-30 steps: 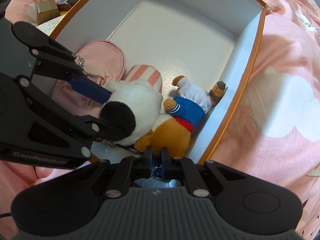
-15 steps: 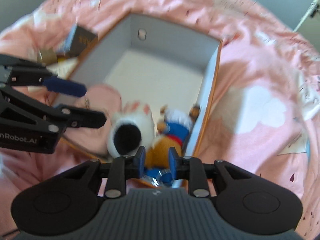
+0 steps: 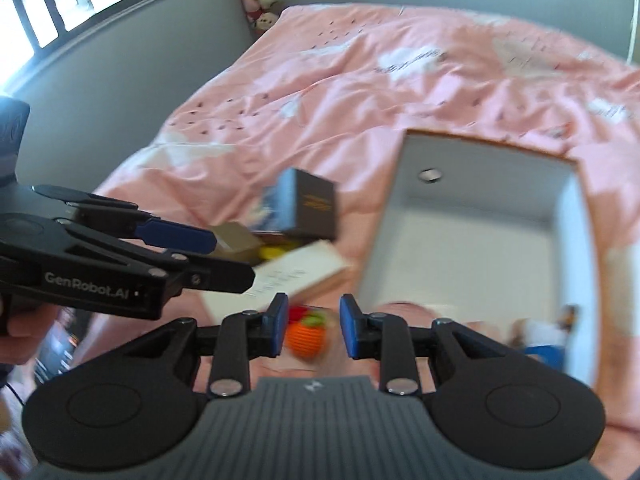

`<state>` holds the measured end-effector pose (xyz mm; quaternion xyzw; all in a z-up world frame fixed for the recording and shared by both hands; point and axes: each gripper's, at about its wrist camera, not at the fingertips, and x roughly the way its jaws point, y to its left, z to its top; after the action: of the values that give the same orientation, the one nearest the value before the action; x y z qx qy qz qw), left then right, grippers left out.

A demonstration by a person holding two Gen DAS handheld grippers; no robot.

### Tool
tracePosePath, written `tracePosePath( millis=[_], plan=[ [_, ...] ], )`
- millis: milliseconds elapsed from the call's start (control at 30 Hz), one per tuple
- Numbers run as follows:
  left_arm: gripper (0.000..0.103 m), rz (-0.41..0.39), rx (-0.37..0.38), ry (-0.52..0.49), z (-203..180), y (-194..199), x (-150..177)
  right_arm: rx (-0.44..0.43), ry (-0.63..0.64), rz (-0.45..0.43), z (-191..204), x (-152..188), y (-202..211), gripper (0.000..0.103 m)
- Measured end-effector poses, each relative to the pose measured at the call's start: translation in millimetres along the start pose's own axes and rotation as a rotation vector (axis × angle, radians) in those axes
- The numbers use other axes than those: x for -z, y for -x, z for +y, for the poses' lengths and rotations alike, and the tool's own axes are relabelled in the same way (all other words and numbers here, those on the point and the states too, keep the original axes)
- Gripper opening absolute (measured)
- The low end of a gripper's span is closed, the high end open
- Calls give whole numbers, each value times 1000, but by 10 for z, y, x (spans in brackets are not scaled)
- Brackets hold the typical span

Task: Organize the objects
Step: 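Grasp the small gold box with the left gripper while the right moves to the white glasses box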

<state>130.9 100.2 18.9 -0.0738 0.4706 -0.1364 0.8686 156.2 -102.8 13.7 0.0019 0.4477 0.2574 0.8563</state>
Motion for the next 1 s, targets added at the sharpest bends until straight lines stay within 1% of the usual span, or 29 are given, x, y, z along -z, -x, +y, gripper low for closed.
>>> tracePosePath(
  millis=[100, 167, 267, 333, 400, 433, 467, 600, 733, 833, 900, 1000],
  plan=[
    [65, 32, -37, -5, 234, 18, -11, -45, -69, 35, 169, -69, -244, 37],
    [63, 43, -72, -16, 372, 24, -29, -63, -111, 58, 258, -110, -409, 38],
    [63, 75, -104, -44, 576, -12, -63, -54, -170, 93, 372, -146, -661, 46],
    [64, 103, -92, -60, 715, -76, -75, -40, -210, 111, 406, -165, -820, 51],
    [69, 123, -89, -52, 841, -154, -90, -14, -243, 135, 408, -173, -978, 57],
    [74, 132, -86, -53, 893, -196, -100, -5, -259, 144, 401, -178, -1045, 57],
    [76, 137, -83, -61, 925, -235, -101, -1, -275, 151, 382, -183, -1114, 57],
    [79, 147, -51, -159, 981, -349, -77, 40, -341, 167, 301, -211, -1297, 59],
    [82, 193, -27, -237, 1014, -491, -56, 72, -382, 199, 249, -233, -1424, 69],
    [86, 230, -24, -274, 1002, -608, -36, 91, -410, 228, 219, -222, -1525, 74],
    [86, 246, -22, -277, 999, -679, -26, 85, -441, 252, 182, -200, -1597, 74],
    [87, 258, -10, -252, 1024, -763, -24, 68, -496, 268, 116, -165, -1678, 74]
  ],
)
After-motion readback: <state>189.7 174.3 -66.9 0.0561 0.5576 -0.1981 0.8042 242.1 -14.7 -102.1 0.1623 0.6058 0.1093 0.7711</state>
